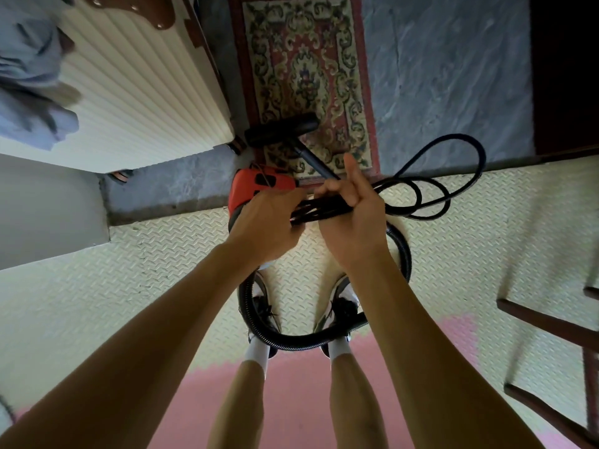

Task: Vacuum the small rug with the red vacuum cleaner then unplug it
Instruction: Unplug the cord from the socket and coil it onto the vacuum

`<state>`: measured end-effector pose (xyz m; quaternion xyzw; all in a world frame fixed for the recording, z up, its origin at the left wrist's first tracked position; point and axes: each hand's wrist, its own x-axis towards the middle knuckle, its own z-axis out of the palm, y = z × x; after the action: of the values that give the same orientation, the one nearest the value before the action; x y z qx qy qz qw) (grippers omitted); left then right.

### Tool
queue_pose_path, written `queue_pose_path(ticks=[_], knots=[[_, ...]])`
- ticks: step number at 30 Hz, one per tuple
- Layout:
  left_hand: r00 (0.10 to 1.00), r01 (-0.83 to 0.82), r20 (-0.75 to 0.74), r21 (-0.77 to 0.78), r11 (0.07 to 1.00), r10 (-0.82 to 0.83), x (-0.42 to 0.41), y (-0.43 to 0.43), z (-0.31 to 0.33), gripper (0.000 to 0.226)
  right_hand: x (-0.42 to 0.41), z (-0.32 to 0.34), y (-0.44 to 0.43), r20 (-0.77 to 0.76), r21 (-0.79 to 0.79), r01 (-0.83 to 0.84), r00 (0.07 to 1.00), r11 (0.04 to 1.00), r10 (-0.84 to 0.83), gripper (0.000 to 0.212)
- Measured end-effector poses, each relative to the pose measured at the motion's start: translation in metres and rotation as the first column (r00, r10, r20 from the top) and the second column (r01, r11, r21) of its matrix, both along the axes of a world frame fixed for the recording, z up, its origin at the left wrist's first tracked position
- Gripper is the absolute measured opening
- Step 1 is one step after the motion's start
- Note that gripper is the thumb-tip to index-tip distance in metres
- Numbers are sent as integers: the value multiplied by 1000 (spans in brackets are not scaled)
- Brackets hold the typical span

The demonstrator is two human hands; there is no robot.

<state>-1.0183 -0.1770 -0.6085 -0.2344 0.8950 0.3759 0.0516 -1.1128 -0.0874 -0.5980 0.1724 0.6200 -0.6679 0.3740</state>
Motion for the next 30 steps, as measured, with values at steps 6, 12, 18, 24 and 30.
queue_pose_path(ticks=[6, 12, 18, 24, 30], knots=[[976, 216, 68, -170, 962, -207, -14, 12, -23, 16, -1, 6, 32, 442, 82, 62, 892, 995, -92, 60], [899, 430, 240, -323, 843, -367, -14, 39, -48, 13, 14, 15, 67, -339, 757, -394, 446, 522, 828, 17], [925, 381, 177, -446, 810, -337, 0, 55, -79, 26, -15, -46, 52, 130, 615, -770, -117, -172, 985, 66], [957, 146, 289, -385, 911, -32, 23, 55, -102, 59, -11, -104, 50, 58, 637, -743, -221, -206, 974, 57], [860, -342, 335, -181, 922, 384, 93, 32, -132, 68, 3, -175, 41, 50, 739, -644, -240, -197, 969, 44]])
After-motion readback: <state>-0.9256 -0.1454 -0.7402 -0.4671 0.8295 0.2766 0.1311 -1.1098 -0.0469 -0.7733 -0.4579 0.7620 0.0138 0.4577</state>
